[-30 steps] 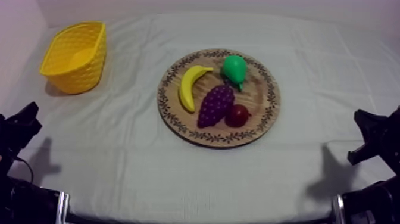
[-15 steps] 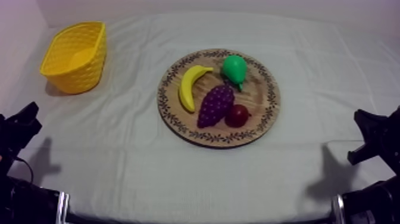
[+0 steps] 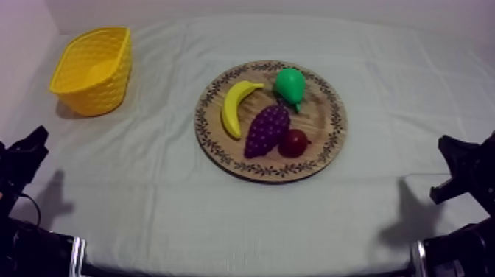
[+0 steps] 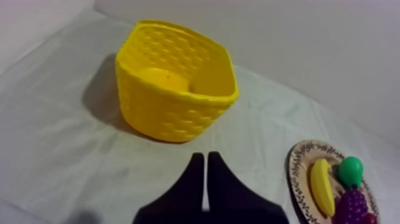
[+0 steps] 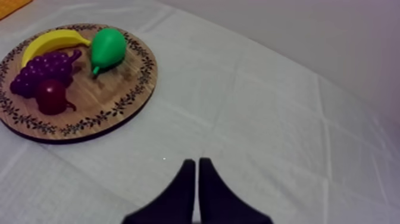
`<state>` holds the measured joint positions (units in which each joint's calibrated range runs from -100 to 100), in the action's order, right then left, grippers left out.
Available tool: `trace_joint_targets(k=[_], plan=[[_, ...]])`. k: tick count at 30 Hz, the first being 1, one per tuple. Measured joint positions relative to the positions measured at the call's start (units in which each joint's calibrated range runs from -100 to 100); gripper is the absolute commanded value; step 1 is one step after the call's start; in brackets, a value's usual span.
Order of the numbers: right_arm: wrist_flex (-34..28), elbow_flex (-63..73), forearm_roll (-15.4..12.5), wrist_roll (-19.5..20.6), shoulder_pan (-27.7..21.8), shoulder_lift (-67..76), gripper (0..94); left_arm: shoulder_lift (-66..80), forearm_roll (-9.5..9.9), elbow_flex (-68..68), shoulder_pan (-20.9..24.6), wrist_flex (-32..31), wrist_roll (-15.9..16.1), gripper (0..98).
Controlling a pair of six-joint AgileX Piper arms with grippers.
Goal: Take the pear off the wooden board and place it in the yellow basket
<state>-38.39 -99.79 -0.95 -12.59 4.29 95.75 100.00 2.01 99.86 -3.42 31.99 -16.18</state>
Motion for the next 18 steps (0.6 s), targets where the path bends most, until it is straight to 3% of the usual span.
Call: trace_joint_targets(k=[4,12,18], plan=[[0.00,0.00,0.00,0.00,0.00,0.00,0.3,-1.39,-0.33,-2.65,-1.41,0.01,0.45,0.2],[0.00,0.00,0.00,0.07,0.00,0.00,0.3,-13.86,0.49,-19.37,-4.56,5.70,7.11,1.0],[0.00,0.00,0.00,0.07,0.00,0.00,0.3,-27.50,0.65,-36.23,-4.52,10.54,9.21,0.8]])
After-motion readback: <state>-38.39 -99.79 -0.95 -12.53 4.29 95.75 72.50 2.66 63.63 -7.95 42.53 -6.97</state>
